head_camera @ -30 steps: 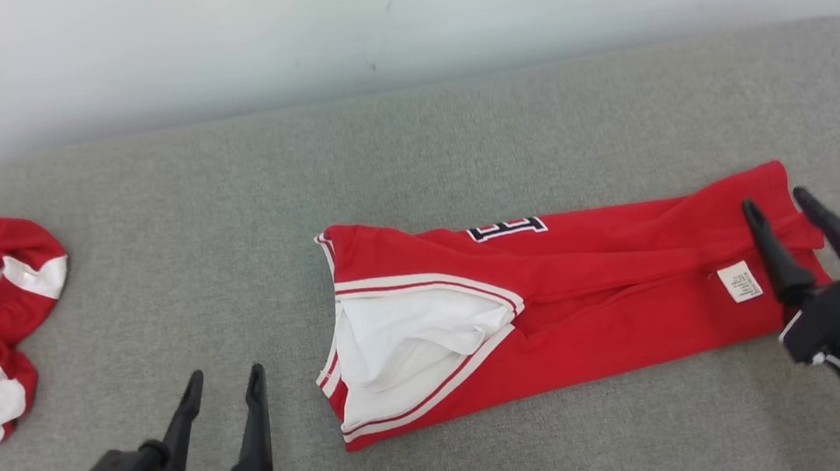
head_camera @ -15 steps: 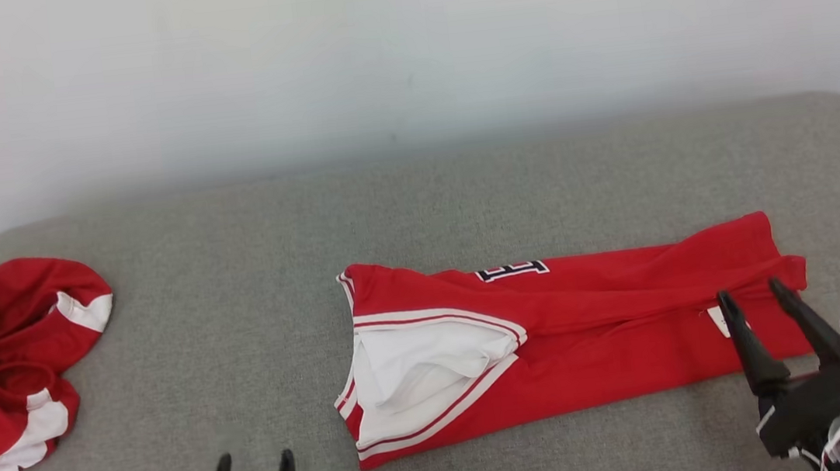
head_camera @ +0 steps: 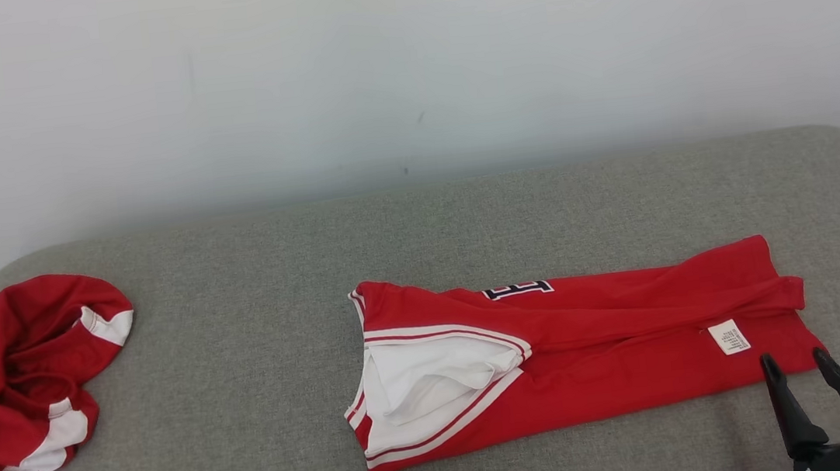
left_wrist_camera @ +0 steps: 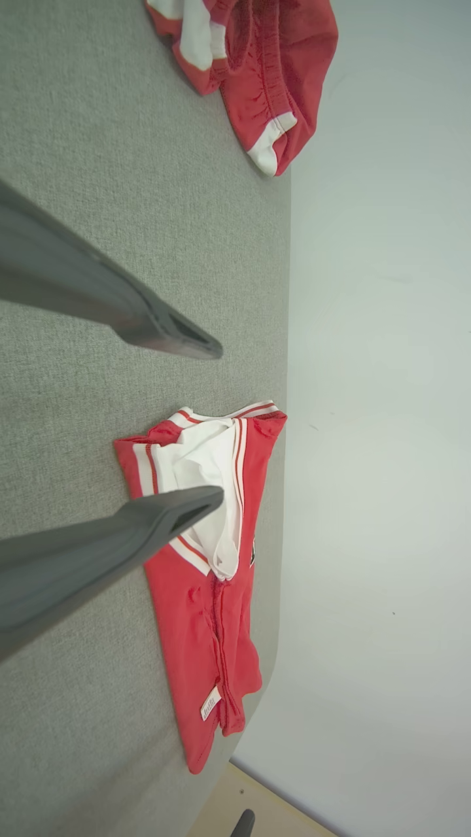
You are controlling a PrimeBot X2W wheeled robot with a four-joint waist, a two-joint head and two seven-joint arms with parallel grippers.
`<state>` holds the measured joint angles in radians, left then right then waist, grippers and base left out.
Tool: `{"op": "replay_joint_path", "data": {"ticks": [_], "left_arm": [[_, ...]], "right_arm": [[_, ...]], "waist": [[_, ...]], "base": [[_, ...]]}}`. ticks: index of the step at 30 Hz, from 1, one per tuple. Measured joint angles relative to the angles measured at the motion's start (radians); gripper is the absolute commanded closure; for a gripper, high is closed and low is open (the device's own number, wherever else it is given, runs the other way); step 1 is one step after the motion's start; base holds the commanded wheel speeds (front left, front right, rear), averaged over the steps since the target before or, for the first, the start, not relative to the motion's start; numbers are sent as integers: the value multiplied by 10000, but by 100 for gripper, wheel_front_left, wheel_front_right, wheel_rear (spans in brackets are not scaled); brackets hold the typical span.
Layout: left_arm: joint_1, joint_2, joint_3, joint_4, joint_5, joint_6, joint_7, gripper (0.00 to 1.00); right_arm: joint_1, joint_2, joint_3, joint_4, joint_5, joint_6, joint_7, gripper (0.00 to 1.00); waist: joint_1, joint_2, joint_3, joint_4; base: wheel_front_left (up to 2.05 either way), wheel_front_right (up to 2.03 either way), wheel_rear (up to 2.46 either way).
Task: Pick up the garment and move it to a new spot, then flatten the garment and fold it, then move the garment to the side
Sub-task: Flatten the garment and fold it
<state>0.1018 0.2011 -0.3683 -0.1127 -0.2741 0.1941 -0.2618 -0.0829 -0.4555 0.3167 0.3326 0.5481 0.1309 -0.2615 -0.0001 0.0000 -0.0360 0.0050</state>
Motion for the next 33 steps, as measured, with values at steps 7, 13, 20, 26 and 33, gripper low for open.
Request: {"op": "replay_joint_path", "data": {"ticks": [7,13,20,26,33], "left_arm": [[153,-454,236,-13,646,-445,0,0],[157,-700,244,-17,982,-848,0,0],[-165,-851,278,-15,1279,-1193,-2,0],[-533,-1014,314,-15,1476,-1413,-2,0],[-882,-1143,395,25,1607,-1636,-2,0]], "right_arm": [[-126,259,-414,773,1166,0,50,0],[-1362,240,-769,2266,2403,-2,669,0],[-3085,192,-1340,4383,2635,-2,1212,0],[-4631,249,-1733,5998,2522,-2,1156,0],[-5641,336,-1705,7371,2328,-2,1206,0]], "waist": [[0,0,68,77],[0,0,304,188],[1,1,810,301],[3,1,1502,407],[3,2,2246,459]], "base": [[0,0,0],[0,0,0],[0,0,0],[0,0,0],[0,0,0]]}}
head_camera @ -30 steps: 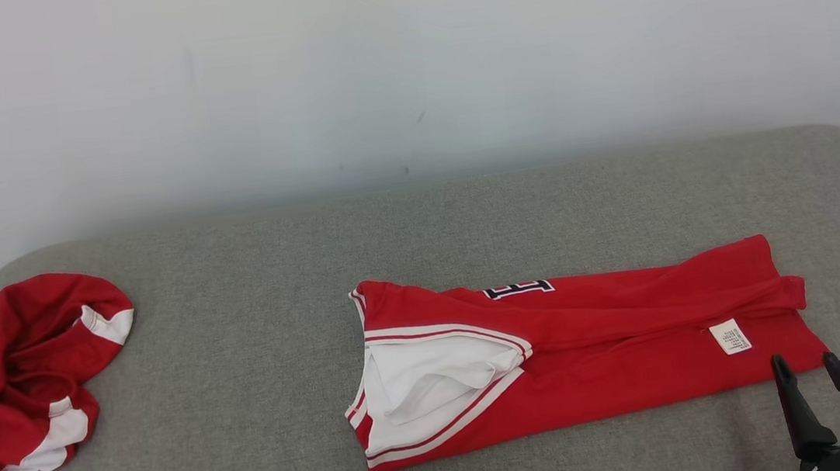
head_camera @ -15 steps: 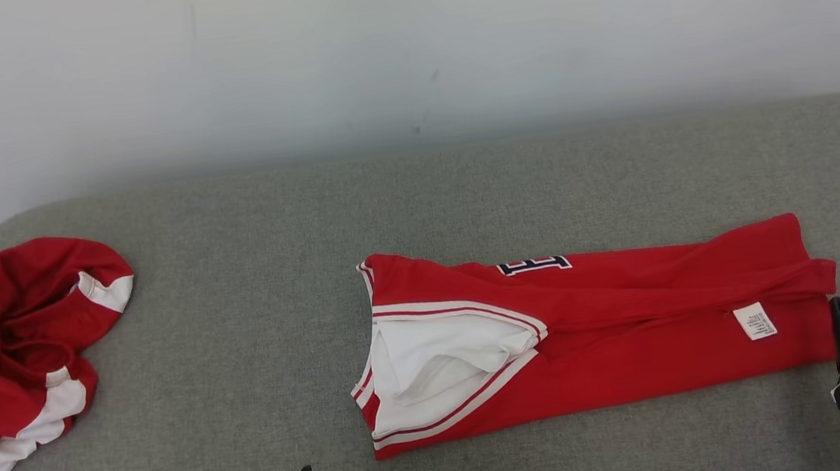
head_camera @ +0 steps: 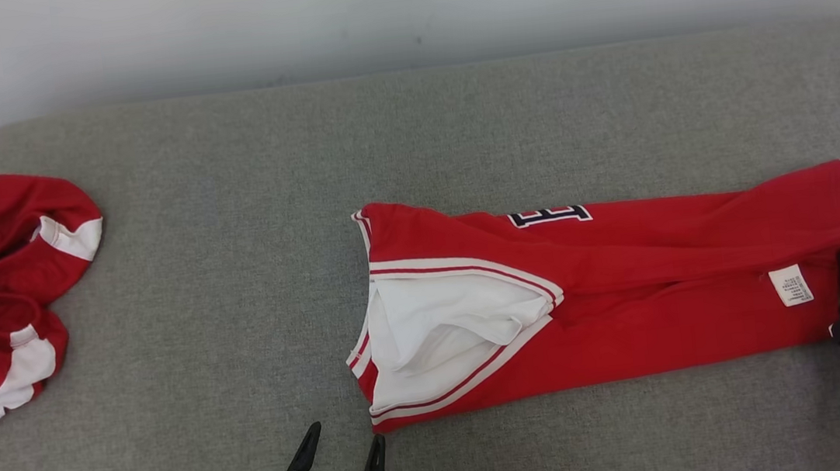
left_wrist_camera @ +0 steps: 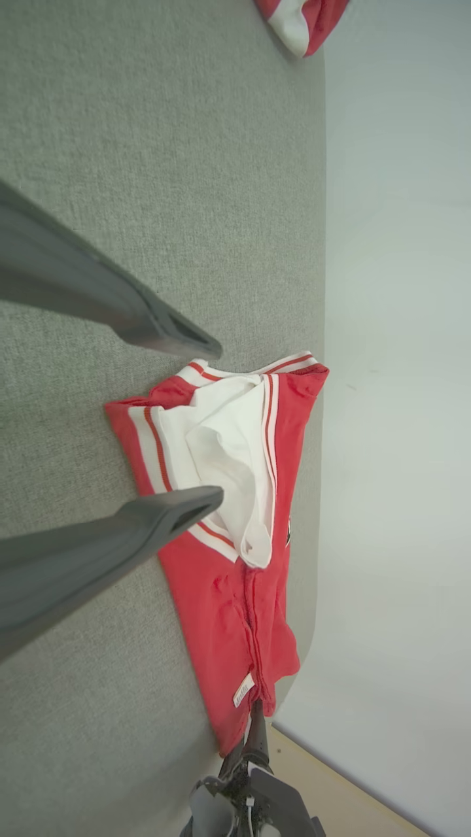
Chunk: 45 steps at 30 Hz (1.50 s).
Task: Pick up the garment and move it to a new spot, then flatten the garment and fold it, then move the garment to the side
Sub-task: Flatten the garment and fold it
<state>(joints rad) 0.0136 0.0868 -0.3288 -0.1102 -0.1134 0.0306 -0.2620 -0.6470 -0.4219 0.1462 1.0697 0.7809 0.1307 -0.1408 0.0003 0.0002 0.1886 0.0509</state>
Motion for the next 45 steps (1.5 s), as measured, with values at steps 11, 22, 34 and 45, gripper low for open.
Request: {"op": "replay_joint_path", "data": {"ticks": [11,22,34,45], "left_arm": [[-195,-127,226,40,127,-219,0,0],[-195,-203,441,73,249,-380,0,0],[-167,-272,546,109,305,-472,0,0],[75,-318,378,466,186,-477,0,0]], "right_arm": [[-575,115,253,825,8,8,-142,76],[-425,-119,740,500,157,10,-508,100],[-399,-1595,1515,-892,255,6,-780,100],[633,-1344,2562,-4780,1139,4,602,100]], "waist": [[-2,-1,426,-82],[-2,-1,295,-161],[-3,0,13,-399],[-4,-1,-639,-376]], "base": [[0,0,0],[0,0,0],[0,0,0],[0,0,0]]}}
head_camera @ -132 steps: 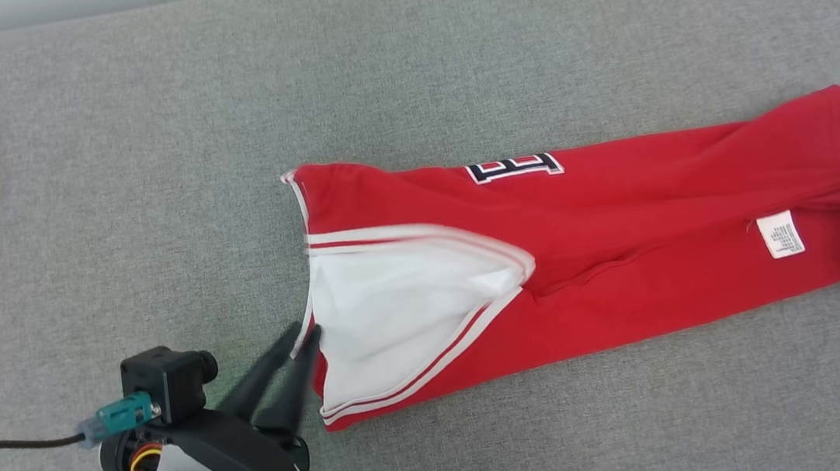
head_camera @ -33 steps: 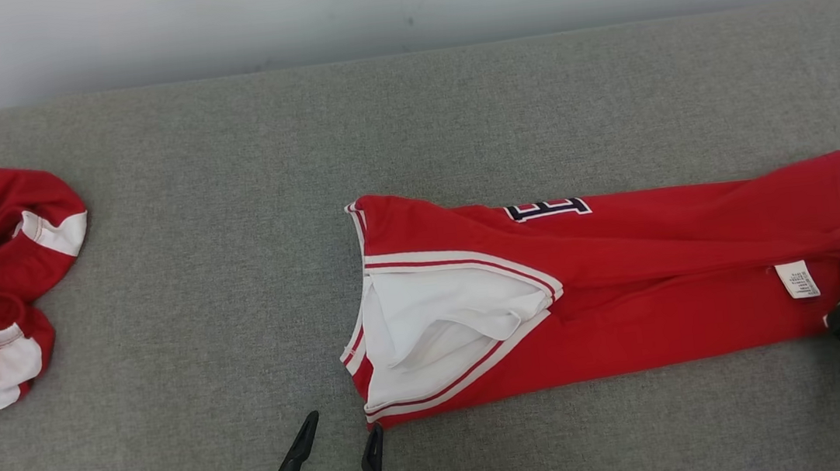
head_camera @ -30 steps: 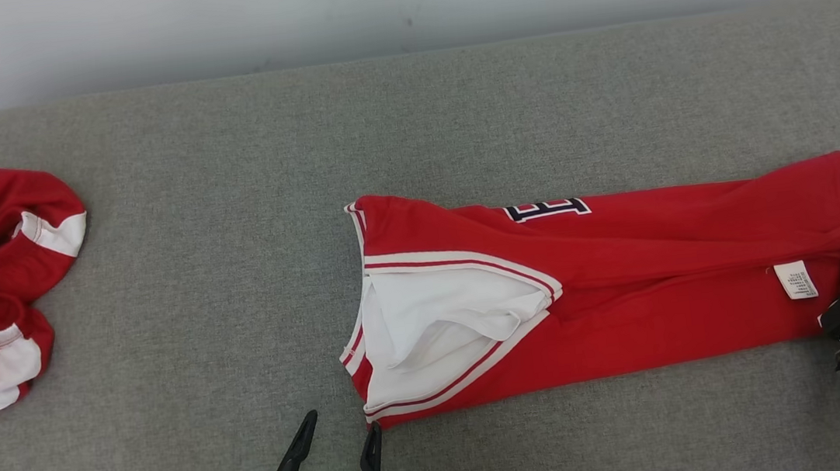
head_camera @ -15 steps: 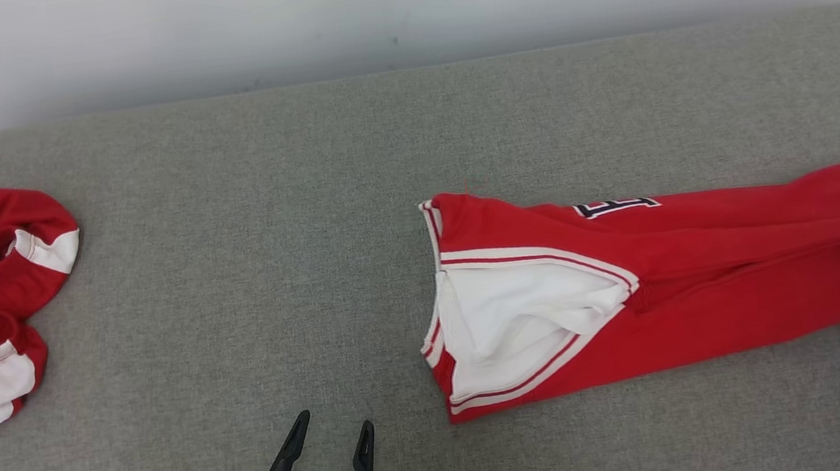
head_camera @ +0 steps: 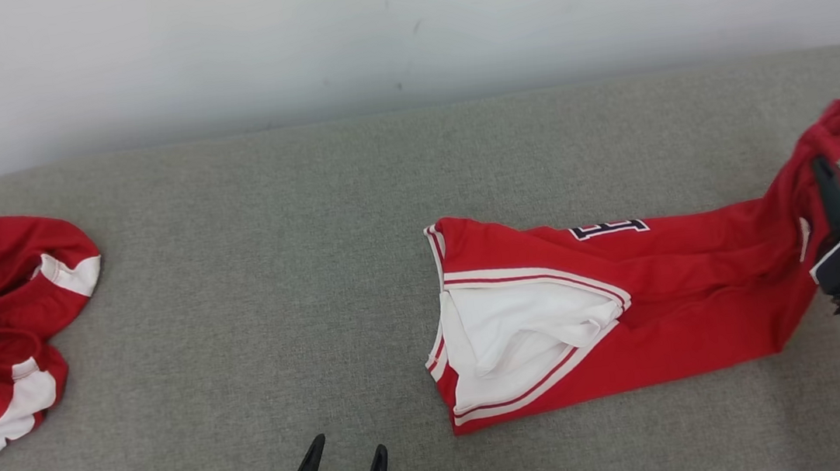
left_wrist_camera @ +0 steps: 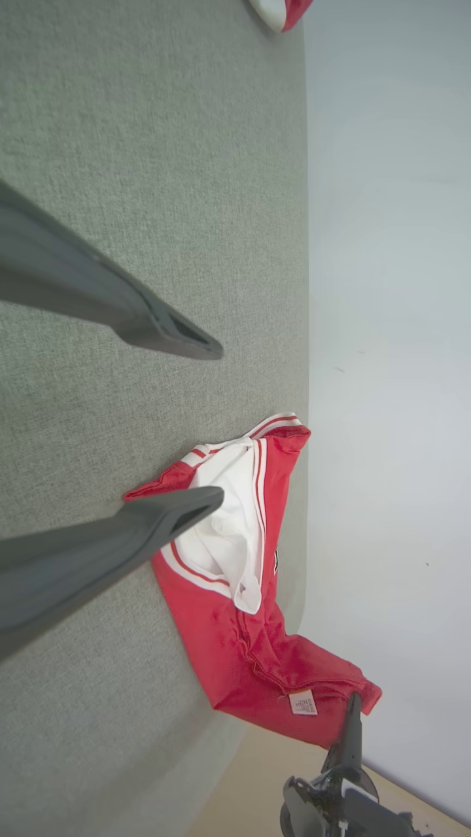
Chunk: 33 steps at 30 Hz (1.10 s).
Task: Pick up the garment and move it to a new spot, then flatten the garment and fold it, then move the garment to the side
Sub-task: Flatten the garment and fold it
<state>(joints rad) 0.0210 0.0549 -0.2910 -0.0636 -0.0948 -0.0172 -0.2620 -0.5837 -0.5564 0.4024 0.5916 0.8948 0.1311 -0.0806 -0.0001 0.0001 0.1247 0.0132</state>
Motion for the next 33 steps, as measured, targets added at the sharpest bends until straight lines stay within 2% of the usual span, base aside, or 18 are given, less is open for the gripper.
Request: {"op": "replay_joint_path", "data": {"ticks": [7,17,24,33], "left_arm": [[148,-23,-127,121,-194,6,0,0],[138,-35,-209,173,-280,10,0,0],[27,-40,-226,155,-324,23,0,0],[-59,-40,-301,165,-414,100,0,0]], "right_arm": [[778,474,98,-1929,-130,0,725,100],[1409,2069,224,-3223,-1106,-4,1526,100],[1601,3099,483,-3045,-1866,-4,1772,100],[1654,3944,748,-1601,-2638,-4,1580,100]], "waist": [[0,0,-370,301],[0,-1,-469,1010],[0,0,-346,1457],[2,0,-217,1898]], "base": [[0,0,0],[0,0,0],[0,0,0],[0,0,0]]}}
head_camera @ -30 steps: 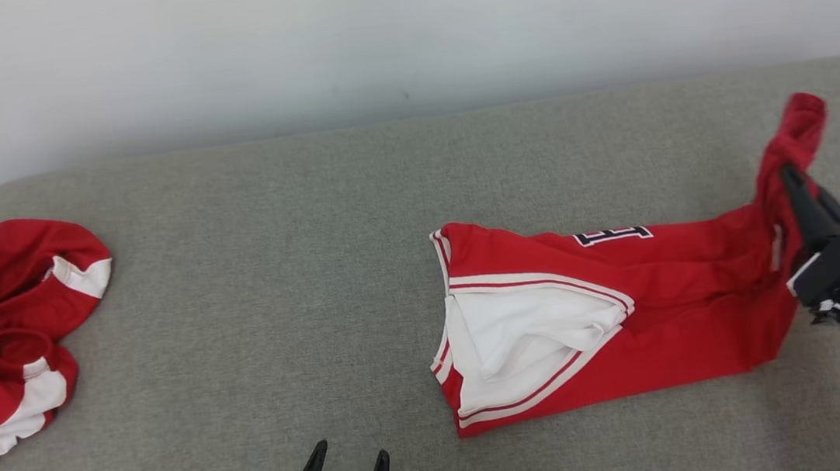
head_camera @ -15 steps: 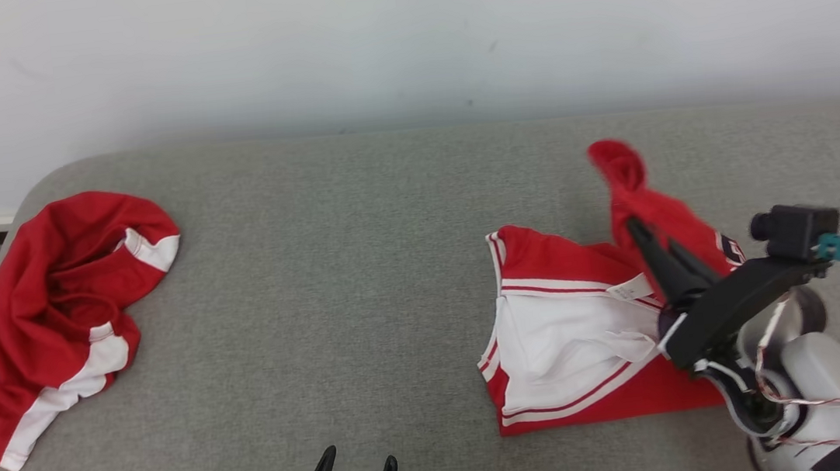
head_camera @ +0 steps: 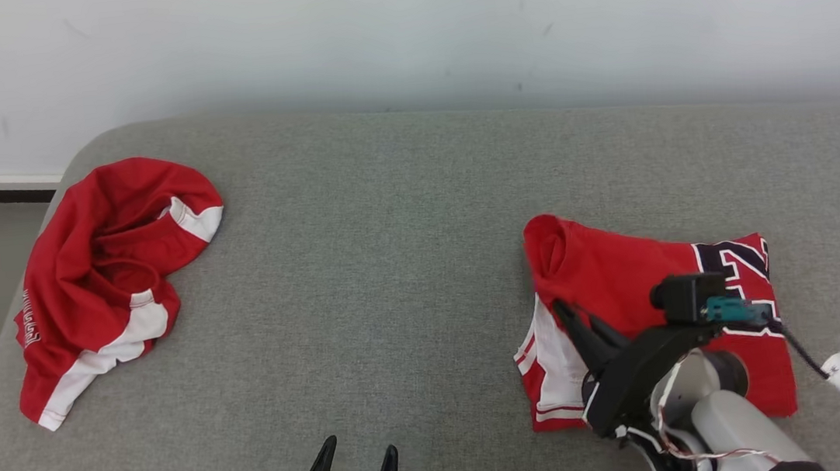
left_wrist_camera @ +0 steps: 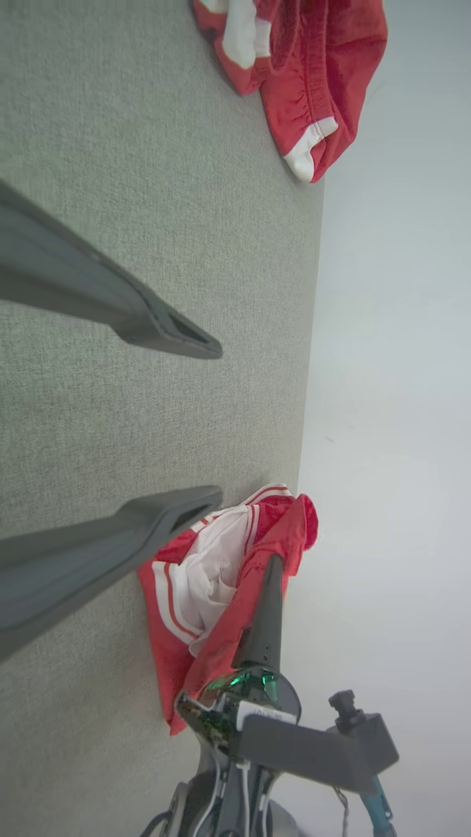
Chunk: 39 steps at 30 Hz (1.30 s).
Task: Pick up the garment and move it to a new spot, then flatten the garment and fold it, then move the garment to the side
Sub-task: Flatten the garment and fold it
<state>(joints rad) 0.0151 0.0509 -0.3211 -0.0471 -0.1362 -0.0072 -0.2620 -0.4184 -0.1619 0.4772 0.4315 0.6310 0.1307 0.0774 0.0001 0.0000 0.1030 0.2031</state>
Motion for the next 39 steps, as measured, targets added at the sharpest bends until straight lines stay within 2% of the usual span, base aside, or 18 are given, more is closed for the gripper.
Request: {"op": "replay_joint_path", "data": {"ticks": [3,4,5,8,14,23,28,35,39], "left_arm": [[-3,2,-12,-2,-13,2,0,0],[-4,0,-23,-2,-15,6,0,0],[-4,0,-29,-4,-17,15,0,0],[-3,0,-17,-6,-31,79,0,0],[11,0,59,-12,-40,127,0,0],[225,-2,332,-48,-92,301,0,0],[327,-4,629,-117,-144,355,0,0],[550,-2,1204,-194,-226,368,0,0],[688,0,1592,-236,-307,351,0,0]], "right_arm": [[-2,148,48,322,-84,0,-119,100],[-3,221,67,456,-82,0,-173,69],[-4,278,81,566,-79,0,-232,0],[-38,456,174,692,79,0,-598,0],[-94,424,293,435,286,0,-1244,0],[-136,-596,226,88,167,0,-2591,0],[102,-1262,17,94,-362,0,-3055,0],[665,-1762,-146,-128,-1381,0,-3342,0],[1421,-1825,-637,-930,-2082,0,-3388,0]], "waist": [[0,0,12,65],[0,0,15,92],[0,0,15,116],[0,-1,1,148],[0,0,-94,69],[0,0,-442,-325],[-1,0,-670,-654],[-1,0,-1003,-1161],[-1,0,-1260,-1442]], "base": [[0,0,0],[0,0,0],[0,0,0],[0,0,0],[0,0,0],[0,0,0],[0,0,0],[0,0,0],[0,0,0]]}}
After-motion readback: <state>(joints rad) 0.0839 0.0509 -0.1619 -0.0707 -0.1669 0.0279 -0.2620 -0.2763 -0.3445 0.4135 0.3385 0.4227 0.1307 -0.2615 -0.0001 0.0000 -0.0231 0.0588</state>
